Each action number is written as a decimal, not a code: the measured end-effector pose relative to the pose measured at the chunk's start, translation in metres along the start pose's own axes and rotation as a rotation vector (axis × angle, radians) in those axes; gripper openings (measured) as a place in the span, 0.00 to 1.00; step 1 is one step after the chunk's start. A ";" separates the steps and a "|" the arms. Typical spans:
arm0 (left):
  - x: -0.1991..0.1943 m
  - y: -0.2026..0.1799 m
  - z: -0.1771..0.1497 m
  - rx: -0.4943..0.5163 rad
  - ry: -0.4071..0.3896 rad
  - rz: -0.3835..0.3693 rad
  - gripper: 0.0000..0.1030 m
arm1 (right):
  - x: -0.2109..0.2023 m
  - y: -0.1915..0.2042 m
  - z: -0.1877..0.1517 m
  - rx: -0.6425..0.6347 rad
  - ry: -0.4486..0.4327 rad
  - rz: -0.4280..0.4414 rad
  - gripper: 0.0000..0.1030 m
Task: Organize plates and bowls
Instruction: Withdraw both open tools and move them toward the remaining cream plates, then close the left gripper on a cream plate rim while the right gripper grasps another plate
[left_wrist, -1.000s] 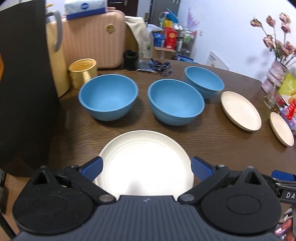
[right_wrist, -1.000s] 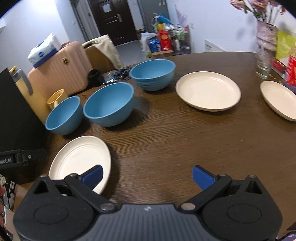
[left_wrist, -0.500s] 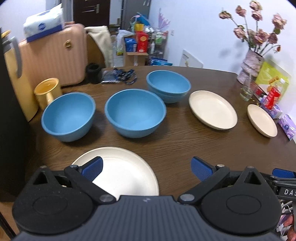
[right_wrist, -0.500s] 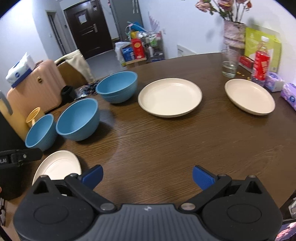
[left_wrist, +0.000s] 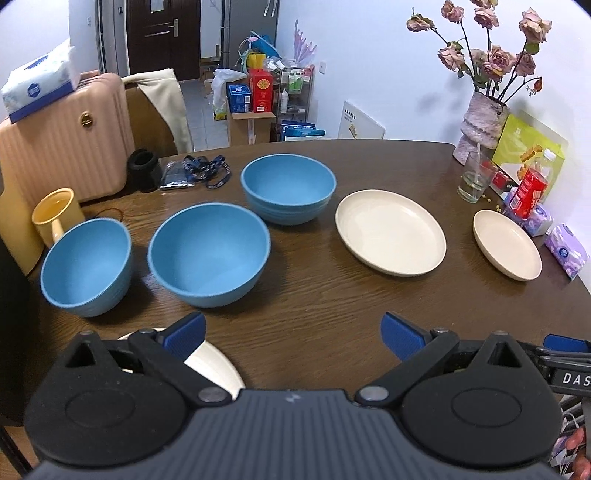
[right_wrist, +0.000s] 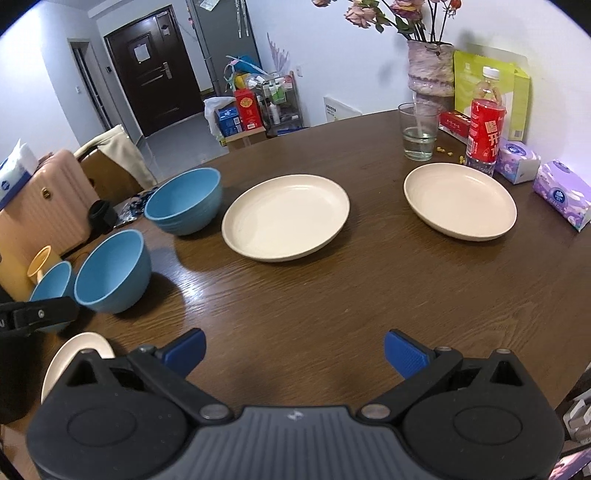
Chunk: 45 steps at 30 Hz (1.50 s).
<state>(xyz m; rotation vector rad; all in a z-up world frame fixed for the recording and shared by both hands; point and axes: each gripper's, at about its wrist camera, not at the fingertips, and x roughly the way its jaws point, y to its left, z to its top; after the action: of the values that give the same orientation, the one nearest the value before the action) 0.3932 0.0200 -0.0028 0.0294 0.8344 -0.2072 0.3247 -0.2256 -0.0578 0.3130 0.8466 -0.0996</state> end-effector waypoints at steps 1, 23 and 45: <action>0.002 -0.004 0.003 0.000 -0.001 0.002 1.00 | 0.002 -0.004 0.004 0.000 0.002 0.000 1.00; 0.090 -0.081 0.077 -0.003 0.047 0.083 1.00 | 0.088 -0.069 0.114 -0.016 0.031 0.012 1.00; 0.227 -0.091 0.105 -0.140 0.184 0.210 0.99 | 0.210 -0.071 0.172 -0.134 0.142 0.042 0.94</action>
<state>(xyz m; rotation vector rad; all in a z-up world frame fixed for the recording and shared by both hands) 0.6001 -0.1187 -0.0947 0.0048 1.0201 0.0529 0.5723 -0.3386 -0.1249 0.2132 0.9816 0.0192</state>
